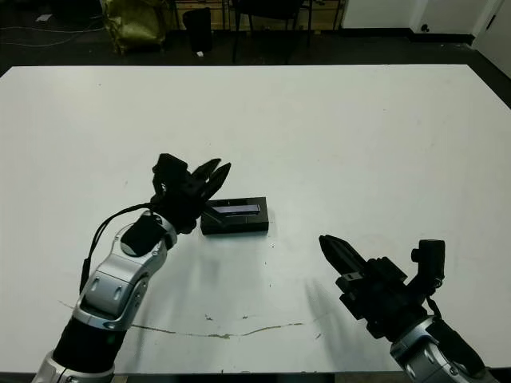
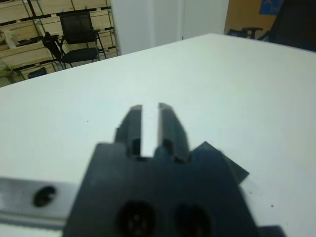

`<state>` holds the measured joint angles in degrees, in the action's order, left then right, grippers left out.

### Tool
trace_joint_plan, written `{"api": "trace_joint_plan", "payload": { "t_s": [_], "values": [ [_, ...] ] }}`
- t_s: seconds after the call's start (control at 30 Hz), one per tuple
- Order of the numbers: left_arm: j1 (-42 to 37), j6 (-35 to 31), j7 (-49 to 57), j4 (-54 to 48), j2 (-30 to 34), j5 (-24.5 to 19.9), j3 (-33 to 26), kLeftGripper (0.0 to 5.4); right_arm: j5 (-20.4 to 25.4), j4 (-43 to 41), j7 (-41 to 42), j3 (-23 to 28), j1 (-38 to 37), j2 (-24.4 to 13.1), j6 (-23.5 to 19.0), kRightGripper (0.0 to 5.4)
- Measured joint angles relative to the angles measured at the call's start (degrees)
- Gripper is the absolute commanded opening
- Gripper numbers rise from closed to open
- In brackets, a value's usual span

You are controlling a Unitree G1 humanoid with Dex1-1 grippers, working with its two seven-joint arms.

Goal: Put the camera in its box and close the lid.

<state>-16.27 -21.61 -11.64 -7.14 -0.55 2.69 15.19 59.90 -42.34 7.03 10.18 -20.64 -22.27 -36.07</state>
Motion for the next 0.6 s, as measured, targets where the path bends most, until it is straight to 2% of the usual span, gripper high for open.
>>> {"api": "trace_joint_plan", "payload": {
  "t_s": [0.3, 0.6],
  "values": [
    [-1.0, -6.9, 3.7, 3.7, -2.1, 4.8, 4.5, 0.02, 0.0, 0.0, 0.7, -0.1, -0.1, 0.0, 0.0, 0.00],
    [-1.8, -5.9, 4.1, 8.0, -2.2, 7.9, 6.9, 0.02, 0.1, 0.0, 0.5, -0.2, -0.3, 0.1, 0.0, 0.00]
  ]
}}
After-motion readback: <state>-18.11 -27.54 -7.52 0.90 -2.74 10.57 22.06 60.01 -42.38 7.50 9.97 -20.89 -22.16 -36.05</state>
